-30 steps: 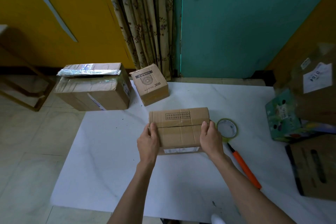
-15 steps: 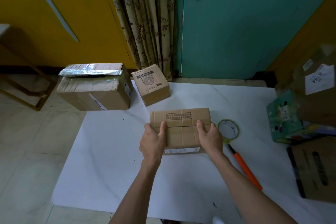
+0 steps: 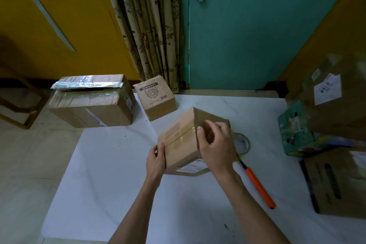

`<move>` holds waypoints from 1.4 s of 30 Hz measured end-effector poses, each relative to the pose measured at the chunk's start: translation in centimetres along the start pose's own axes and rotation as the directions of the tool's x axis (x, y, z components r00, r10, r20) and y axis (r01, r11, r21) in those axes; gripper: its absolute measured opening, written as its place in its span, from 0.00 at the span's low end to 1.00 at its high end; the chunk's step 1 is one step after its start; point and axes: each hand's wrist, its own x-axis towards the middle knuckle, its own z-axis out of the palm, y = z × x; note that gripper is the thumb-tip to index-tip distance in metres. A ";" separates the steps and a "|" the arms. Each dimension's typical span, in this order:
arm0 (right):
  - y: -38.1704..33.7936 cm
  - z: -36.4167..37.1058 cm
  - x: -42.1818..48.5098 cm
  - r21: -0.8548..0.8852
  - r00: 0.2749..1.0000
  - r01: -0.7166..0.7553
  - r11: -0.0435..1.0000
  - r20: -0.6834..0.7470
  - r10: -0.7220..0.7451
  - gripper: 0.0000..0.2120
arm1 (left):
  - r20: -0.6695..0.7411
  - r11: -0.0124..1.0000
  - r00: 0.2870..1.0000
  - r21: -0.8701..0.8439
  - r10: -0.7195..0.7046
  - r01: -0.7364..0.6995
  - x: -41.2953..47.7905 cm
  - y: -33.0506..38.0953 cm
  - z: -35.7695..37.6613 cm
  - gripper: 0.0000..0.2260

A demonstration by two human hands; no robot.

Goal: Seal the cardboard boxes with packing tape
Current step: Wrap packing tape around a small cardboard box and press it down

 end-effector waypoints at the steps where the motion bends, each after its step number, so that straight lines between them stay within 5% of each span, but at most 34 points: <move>1: -0.2 0.4 -0.4 -0.040 0.999 0.035 0.999 -0.006 -0.036 0.21 | -0.008 1.000 1.000 0.016 -0.015 0.015 0.1 -0.3 0.2 0.22; 5: -0.7 2.0 -1.8 -0.001 0.981 0.192 0.981 -0.017 -0.192 0.16 | -0.079 0.994 0.997 0.111 -0.009 0.018 0.3 0.2 -0.5 0.20; 10: -1.3 3.4 -2.6 0.099 0.973 0.227 0.969 0.011 -0.229 0.17 | -0.099 0.991 0.995 -0.137 -0.014 0.000 -2.1 5.0 -2.3 0.26; 14: -1.1 2.6 -1.5 -0.035 0.997 0.068 0.997 -0.046 -0.069 0.33 | -0.010 0.995 0.996 -0.054 0.087 -0.087 -3.7 7.9 -3.1 0.27; 17: -1.1 1.5 -0.3 -0.110 0.967 -0.202 0.973 0.138 0.216 0.56 | -0.028 0.981 0.993 0.160 0.119 -0.113 -4.6 9.2 -2.2 0.36; 19: -1.1 1.4 0.2 -0.076 0.905 -0.326 0.942 0.263 0.335 0.59 | -0.090 0.947 0.989 0.311 0.116 -0.083 -4.9 9.4 -1.4 0.44; 25: 0.5 2.8 0.1 0.061 0.904 -0.364 0.929 0.264 0.336 0.23 | -0.106 0.900 0.976 0.416 0.190 -0.130 -4.3 9.6 -1.1 0.38; 35: 0.7 3.2 0.4 0.041 0.937 -0.291 0.956 0.214 0.276 0.20 | -0.131 0.888 0.963 0.432 0.235 -0.159 -3.2 9.2 -1.2 0.25; 42: 0.8 3.1 0.3 0.079 0.914 -0.379 0.922 0.188 0.360 0.24 | -0.131 0.840 0.982 0.540 0.138 -0.046 -3.9 10.0 -0.4 0.43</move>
